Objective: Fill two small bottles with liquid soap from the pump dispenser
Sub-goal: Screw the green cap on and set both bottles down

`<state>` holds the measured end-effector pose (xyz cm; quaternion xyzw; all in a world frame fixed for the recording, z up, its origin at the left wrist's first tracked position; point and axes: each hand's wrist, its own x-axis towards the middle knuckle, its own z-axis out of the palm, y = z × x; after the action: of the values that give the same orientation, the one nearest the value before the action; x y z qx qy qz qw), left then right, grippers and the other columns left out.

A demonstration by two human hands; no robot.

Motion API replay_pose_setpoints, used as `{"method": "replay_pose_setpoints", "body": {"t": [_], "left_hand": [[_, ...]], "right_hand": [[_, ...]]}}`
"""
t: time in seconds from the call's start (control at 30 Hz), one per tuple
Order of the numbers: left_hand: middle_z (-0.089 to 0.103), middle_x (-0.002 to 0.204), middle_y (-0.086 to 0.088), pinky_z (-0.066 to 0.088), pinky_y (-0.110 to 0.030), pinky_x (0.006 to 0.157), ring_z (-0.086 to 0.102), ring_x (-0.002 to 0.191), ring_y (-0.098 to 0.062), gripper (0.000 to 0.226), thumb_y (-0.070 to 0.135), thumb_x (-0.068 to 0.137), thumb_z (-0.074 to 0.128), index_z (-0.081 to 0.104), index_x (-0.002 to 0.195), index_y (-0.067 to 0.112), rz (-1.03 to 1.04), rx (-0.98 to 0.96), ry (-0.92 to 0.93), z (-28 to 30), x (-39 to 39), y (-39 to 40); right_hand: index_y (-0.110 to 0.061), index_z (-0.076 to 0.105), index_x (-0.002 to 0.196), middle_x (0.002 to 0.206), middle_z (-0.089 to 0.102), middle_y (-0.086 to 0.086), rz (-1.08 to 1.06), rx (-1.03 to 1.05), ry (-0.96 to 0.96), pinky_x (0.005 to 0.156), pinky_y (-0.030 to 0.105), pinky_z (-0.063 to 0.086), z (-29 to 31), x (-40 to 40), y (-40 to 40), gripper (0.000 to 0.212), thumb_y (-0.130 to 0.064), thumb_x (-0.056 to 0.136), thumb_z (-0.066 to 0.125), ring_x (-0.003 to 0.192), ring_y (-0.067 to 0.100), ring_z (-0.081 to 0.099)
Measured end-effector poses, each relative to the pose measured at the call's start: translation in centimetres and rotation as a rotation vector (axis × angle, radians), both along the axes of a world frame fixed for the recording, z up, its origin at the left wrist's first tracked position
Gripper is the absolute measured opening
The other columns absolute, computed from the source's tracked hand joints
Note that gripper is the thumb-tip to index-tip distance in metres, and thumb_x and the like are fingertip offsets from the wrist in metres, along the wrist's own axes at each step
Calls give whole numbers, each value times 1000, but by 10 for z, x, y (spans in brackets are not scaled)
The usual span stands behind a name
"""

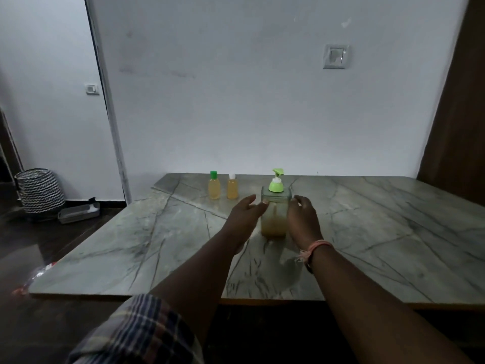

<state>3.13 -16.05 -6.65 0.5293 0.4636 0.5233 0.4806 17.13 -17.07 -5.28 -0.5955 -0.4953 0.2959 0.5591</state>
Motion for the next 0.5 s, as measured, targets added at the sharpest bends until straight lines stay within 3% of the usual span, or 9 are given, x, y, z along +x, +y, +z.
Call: {"method": "replay_pose_setpoints", "body": {"t": [0.07, 0.13, 0.27, 0.4, 0.5], "left_hand": [[58, 141, -11, 50, -34, 95, 59, 122, -22, 53, 39, 93, 66, 52, 142, 23, -29, 57, 45, 3, 6, 8], [71, 124, -2, 55, -45, 95, 67, 113, -19, 39, 46, 89, 66, 66, 126, 32, -12, 130, 107, 3, 10, 19], [75, 113, 6, 54, -50, 96, 68, 110, -15, 44, 54, 83, 63, 68, 121, 32, 90, 216, 181, 0, 6, 56], [75, 111, 0, 55, -53, 94, 69, 106, -21, 30, 34, 92, 60, 69, 119, 24, 150, 253, 157, 17, -1, 99], [75, 111, -1, 56, -52, 93, 70, 104, -22, 30, 34, 90, 61, 71, 117, 24, 193, 234, 176, 28, -8, 140]], "right_hand": [[-21, 51, 138, 139, 53, 9, 74, -2, 103, 93, 31, 40, 0, -10, 8, 40, -35, 106, 32, 121, 28, 52], [-22, 49, 141, 144, 50, 7, 120, 13, 128, 94, 28, 36, -2, -16, 15, 42, -39, 107, 30, 125, 25, 49], [-21, 55, 132, 136, 55, 8, 155, 35, 57, 98, 33, 40, 2, -21, 52, 41, -43, 105, 35, 117, 23, 53], [-22, 62, 123, 124, 64, 7, 163, 79, 35, 98, 44, 48, 17, -33, 105, 51, -55, 96, 35, 110, 25, 60], [-20, 64, 121, 119, 66, 8, 150, 90, 28, 93, 42, 50, 23, -42, 149, 52, -54, 96, 35, 105, 25, 62]]}}
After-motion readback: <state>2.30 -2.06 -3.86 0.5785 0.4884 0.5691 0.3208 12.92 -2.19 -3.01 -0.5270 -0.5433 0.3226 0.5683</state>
